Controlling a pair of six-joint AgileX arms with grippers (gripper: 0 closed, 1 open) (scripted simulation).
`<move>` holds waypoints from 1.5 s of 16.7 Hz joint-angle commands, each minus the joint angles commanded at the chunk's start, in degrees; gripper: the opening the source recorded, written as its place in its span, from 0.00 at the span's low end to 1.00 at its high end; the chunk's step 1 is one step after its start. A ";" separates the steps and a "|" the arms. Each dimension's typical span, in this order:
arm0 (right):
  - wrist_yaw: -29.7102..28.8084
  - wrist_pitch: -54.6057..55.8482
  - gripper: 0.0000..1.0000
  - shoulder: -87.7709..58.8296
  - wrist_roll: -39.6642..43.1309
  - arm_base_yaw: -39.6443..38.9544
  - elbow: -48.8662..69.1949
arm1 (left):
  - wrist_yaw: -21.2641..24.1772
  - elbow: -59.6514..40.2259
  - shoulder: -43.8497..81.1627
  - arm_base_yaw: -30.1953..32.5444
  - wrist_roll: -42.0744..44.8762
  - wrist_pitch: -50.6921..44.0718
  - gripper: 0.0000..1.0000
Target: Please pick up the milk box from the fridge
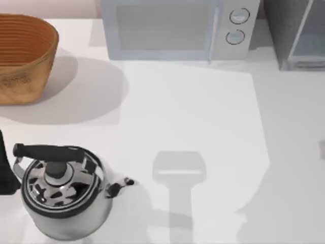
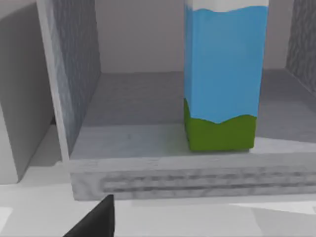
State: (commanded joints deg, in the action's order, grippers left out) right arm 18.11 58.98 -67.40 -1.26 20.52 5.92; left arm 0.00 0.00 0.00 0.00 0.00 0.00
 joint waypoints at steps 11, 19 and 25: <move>11.25 33.46 1.00 -35.07 0.22 9.96 4.58 | 0.00 0.00 0.00 0.00 0.00 0.00 1.00; 9.22 32.01 1.00 -36.73 0.30 9.56 6.44 | 0.00 0.00 0.00 0.00 0.00 0.00 1.00; 3.81 23.21 1.00 -44.69 0.50 3.46 23.12 | 0.00 0.00 0.00 0.00 0.00 0.00 1.00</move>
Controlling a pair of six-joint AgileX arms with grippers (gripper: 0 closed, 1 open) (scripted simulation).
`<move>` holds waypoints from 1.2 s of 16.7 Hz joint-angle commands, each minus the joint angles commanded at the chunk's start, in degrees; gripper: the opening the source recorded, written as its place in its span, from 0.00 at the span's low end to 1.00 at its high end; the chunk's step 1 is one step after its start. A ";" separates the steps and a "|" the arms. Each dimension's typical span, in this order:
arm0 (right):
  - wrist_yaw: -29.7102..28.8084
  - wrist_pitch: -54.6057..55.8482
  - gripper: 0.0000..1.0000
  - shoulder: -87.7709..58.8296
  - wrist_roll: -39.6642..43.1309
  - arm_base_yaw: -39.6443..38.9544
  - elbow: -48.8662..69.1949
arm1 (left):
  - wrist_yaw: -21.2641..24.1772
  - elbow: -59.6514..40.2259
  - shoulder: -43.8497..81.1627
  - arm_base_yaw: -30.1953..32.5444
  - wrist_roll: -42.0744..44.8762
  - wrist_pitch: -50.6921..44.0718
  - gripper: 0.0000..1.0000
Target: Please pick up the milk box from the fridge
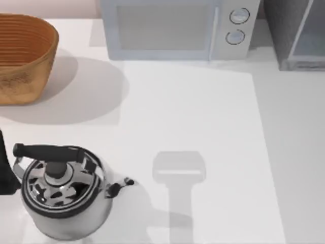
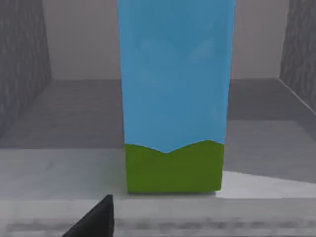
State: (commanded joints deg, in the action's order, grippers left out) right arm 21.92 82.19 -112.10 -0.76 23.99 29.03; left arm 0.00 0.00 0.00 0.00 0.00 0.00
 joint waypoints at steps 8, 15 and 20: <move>-7.56 -13.04 1.00 -9.33 0.21 -8.50 24.71 | 0.00 0.00 0.00 0.00 0.00 0.00 1.00; -8.92 -14.47 1.00 -10.38 0.23 -8.88 25.97 | 0.00 0.00 0.00 0.00 0.00 0.00 1.00; -9.90 -18.64 1.00 -15.21 0.28 -9.92 34.98 | 0.00 0.00 0.00 0.00 0.00 0.00 1.00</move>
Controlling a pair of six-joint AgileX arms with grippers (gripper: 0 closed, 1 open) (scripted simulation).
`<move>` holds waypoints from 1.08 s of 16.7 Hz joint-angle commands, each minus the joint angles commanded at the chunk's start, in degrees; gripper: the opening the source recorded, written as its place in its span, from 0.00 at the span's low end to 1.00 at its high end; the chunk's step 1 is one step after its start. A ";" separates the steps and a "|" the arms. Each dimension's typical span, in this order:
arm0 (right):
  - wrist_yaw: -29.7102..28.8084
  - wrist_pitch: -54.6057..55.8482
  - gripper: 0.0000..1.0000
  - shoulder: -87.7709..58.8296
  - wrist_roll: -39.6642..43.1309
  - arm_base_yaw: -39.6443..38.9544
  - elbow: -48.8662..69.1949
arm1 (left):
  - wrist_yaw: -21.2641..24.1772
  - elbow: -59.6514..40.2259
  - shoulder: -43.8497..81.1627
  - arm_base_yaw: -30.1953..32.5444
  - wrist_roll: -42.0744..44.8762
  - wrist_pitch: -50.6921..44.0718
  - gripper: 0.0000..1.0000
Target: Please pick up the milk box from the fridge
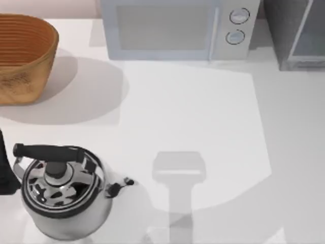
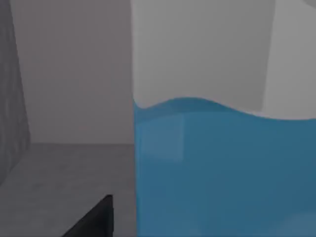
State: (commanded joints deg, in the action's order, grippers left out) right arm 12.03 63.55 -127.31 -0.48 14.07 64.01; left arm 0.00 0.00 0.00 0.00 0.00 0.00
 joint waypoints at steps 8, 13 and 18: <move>-1.01 -4.06 1.00 -3.71 0.05 -0.97 7.58 | 0.00 0.00 0.00 0.00 0.00 0.00 1.00; -1.01 -4.06 0.62 -3.71 0.05 -0.97 7.58 | 0.00 0.00 0.00 0.00 0.00 0.00 1.00; -1.01 -4.06 0.25 -3.71 0.05 -0.97 7.58 | 0.00 0.00 0.00 0.00 0.00 0.00 1.00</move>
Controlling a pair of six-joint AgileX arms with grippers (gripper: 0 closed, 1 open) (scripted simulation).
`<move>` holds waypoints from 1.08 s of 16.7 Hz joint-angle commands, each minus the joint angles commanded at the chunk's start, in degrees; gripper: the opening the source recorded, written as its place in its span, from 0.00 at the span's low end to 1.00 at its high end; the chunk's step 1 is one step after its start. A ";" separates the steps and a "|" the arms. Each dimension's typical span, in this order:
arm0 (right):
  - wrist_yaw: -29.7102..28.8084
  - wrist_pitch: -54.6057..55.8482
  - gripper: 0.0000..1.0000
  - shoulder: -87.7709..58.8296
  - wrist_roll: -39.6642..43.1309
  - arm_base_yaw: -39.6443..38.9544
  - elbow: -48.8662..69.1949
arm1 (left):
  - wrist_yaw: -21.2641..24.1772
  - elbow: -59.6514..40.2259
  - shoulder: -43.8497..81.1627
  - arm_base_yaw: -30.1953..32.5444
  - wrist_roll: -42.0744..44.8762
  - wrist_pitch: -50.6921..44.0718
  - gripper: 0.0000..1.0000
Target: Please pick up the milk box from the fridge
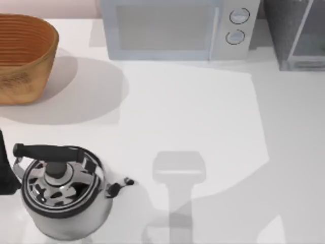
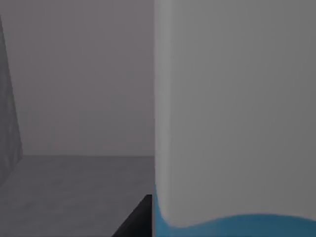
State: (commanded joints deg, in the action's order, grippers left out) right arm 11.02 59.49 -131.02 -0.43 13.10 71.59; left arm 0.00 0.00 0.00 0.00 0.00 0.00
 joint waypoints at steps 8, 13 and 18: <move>0.00 0.00 0.00 0.00 0.00 0.00 0.00 | 0.00 0.00 0.00 0.00 0.00 0.00 1.00; 0.03 -0.16 0.00 0.30 -0.08 0.15 0.03 | 0.00 0.00 0.00 0.00 0.00 0.00 1.00; 0.14 -6.24 0.00 5.15 -0.14 0.09 1.25 | 0.00 0.00 0.00 0.00 0.00 0.00 1.00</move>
State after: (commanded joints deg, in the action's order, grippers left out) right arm 11.16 53.25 -125.87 -0.57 13.20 72.84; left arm 0.00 0.00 0.00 0.00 0.00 0.00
